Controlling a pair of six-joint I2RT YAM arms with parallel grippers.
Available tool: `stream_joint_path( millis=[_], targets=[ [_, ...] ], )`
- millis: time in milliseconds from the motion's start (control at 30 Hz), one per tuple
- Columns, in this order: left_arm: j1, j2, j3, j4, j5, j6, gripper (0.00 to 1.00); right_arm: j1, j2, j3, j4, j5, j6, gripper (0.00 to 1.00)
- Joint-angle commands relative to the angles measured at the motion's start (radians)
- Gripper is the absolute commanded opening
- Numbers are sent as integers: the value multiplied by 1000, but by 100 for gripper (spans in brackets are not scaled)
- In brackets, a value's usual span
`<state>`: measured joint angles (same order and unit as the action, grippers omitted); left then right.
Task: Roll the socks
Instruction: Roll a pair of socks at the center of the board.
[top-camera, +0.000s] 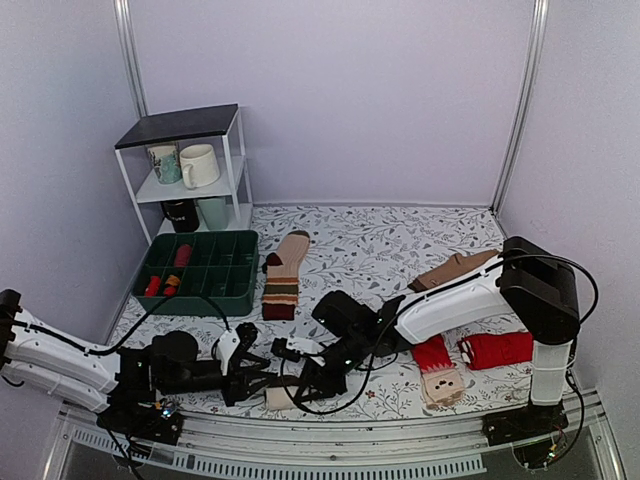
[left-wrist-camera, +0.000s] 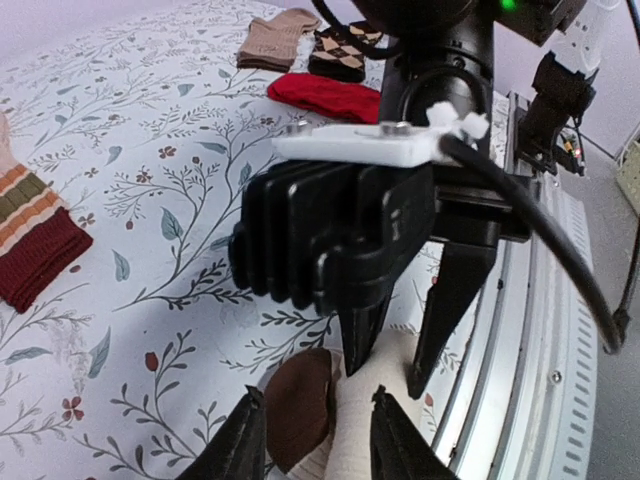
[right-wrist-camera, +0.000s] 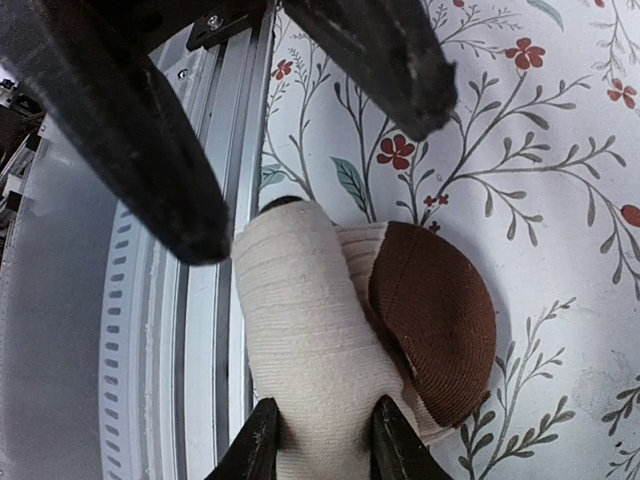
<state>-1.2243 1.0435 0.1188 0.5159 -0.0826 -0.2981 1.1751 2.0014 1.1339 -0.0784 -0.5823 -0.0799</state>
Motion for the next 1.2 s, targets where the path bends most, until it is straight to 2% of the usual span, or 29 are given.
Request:
stream_joint_path(
  millis=[0, 233, 433, 600, 767, 833, 933, 1000, 1167],
  targets=[
    [-27, -16, -34, -4, -33, 47, 40, 12, 121, -37, -394, -4, 46, 27],
    [-101, 121, 20, 9, -40, 65, 39, -28, 145, 33, -496, 9, 75, 27],
    [-180, 106, 41, 5, -101, 87, 40, -36, 163, 67, -538, 19, 75, 27],
    [-199, 99, 54, -34, -124, 89, 41, -37, 166, 73, -545, 26, 75, 27],
    [-212, 162, 78, -59, -152, 58, 41, -37, 169, 101, -557, 39, 75, 27],
    [-213, 191, 88, -66, -163, 34, 37, -38, 172, 105, -561, 44, 75, 27],
    [-216, 222, 91, -70, -167, -19, 12, -37, 170, 122, -565, 55, 75, 27],
    [-220, 228, 90, -82, -176, -57, 0, -37, 167, 149, -570, 66, 75, 27],
    [-229, 212, 70, -111, -195, -136, 0, -37, 156, 188, -578, 82, 75, 28]
  ],
)
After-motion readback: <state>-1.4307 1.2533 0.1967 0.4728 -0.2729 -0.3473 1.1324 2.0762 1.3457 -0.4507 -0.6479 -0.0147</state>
